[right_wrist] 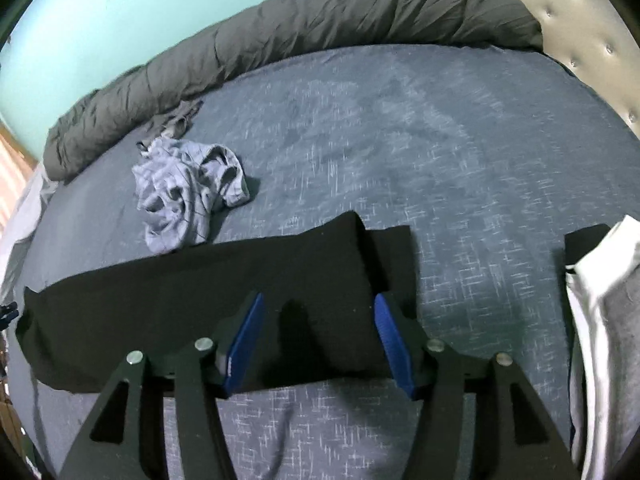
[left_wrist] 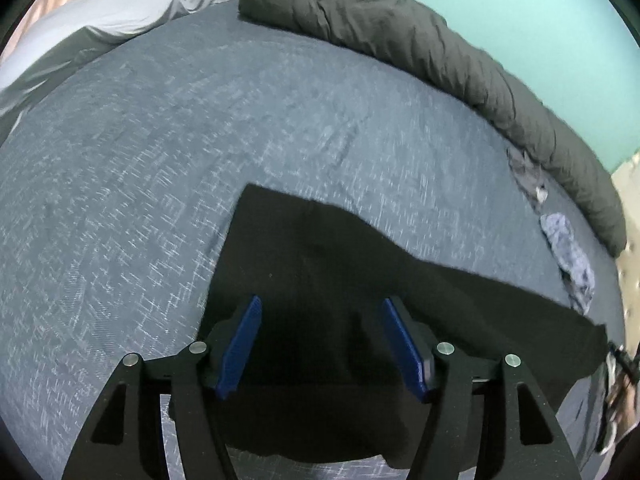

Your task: Fold clothes

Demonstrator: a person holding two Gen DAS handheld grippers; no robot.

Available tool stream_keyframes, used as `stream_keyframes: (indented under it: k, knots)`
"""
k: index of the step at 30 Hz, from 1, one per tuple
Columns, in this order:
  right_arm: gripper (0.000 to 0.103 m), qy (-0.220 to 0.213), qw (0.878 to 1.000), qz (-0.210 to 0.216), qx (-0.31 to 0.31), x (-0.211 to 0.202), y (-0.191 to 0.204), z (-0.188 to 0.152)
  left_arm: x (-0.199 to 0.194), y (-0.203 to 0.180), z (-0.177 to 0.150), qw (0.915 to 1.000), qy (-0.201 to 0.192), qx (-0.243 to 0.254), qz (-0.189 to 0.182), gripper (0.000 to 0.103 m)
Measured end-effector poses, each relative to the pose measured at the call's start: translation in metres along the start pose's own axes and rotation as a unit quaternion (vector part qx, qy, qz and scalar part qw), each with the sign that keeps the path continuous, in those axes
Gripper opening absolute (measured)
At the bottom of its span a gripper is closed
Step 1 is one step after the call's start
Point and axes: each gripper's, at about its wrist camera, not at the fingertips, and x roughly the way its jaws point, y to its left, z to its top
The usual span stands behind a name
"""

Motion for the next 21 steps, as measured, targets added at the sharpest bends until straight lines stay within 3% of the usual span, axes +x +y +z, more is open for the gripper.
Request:
stream_keyframes:
  k: [1,4,5,14,21]
  knots:
    - [0.055,0.002,1.000,0.001,0.003,0.003,0.000,0.000,0.002,-0.001,-0.002,1.0000,0.002,0.003,0.000,0.067]
    - [0.015,-0.009,1.000,0.001,0.010,0.006,-0.001,0.003,0.008,-0.001,-0.006,1.0000,0.001,0.003,-0.002,0.067]
    - [0.011,-0.017,1.000,-0.001,0.013,0.005,-0.001,0.005,0.009,-0.001,-0.007,1.0000,0.001,0.001,-0.003,0.067]
    - [0.006,-0.095,0.993,-0.036,0.052,-0.010,-0.003,0.035,0.014,-0.007,-0.015,0.9998,0.005,0.015,0.008,0.068]
    - [0.011,-0.016,0.993,-0.104,0.045,0.030,-0.010,0.029,0.021,-0.004,-0.018,0.9999,0.008,0.012,0.008,0.068]
